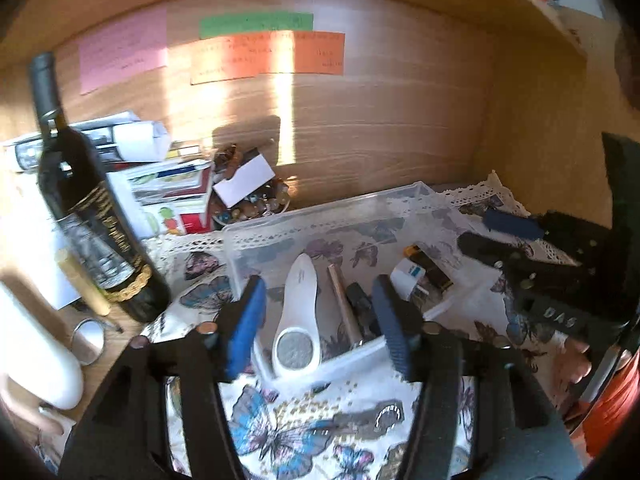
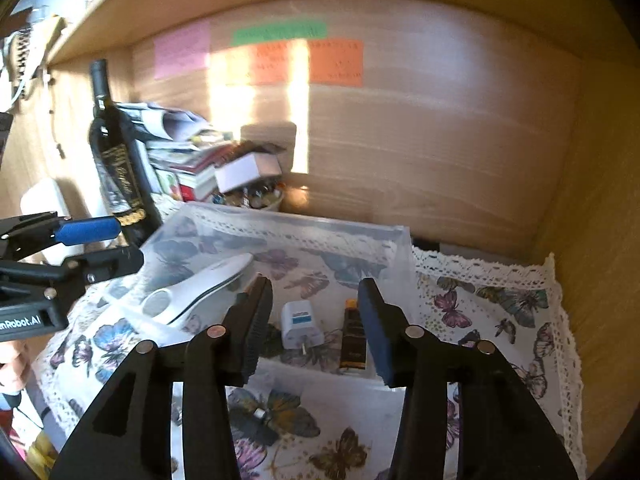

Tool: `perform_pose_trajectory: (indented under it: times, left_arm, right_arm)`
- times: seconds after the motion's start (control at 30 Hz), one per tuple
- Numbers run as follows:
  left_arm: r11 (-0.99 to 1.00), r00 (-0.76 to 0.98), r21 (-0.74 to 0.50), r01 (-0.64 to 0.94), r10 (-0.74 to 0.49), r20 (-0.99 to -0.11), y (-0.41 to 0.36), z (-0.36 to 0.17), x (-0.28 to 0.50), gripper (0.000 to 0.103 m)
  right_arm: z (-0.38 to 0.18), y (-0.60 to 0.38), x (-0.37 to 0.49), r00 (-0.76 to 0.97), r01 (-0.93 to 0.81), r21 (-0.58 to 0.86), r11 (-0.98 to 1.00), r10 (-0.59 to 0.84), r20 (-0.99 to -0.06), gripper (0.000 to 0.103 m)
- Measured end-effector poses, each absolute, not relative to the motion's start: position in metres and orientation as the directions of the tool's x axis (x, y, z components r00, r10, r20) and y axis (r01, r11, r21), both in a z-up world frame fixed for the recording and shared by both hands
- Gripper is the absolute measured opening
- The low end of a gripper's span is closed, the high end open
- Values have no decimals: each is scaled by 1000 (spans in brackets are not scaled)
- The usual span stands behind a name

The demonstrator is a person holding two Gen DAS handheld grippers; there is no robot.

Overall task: Organize rigid objects
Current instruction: 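Grasp the key ring with the left tool while the right tool grasps a small black item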

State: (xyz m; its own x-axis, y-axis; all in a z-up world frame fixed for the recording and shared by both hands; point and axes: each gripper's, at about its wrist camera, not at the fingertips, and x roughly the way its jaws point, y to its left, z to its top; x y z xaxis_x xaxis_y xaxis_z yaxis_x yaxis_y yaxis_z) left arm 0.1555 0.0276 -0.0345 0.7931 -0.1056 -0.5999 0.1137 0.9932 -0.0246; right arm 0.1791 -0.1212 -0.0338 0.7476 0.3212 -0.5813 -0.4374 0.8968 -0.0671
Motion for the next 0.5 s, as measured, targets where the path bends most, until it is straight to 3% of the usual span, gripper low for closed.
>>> perform_pose_trajectory:
  times: [0.2,0.33,0.5]
  left_arm:
    - [994,789,7,106,-79,-609,30,-48,127,81]
    - [996,758,-10,94,-78,-647,29,-68,115,88]
    - [991,703,-40,125,-117,-701,20,-97,107,92]
  right_arm:
    - [-38,-118,155,736,-477,-76,876,350,-579,50]
    - [-54,-121,146,693,-496,-29,868,375,-616,58]
    - [-89,-118,142,616,-506,2,862,363,-699,58]
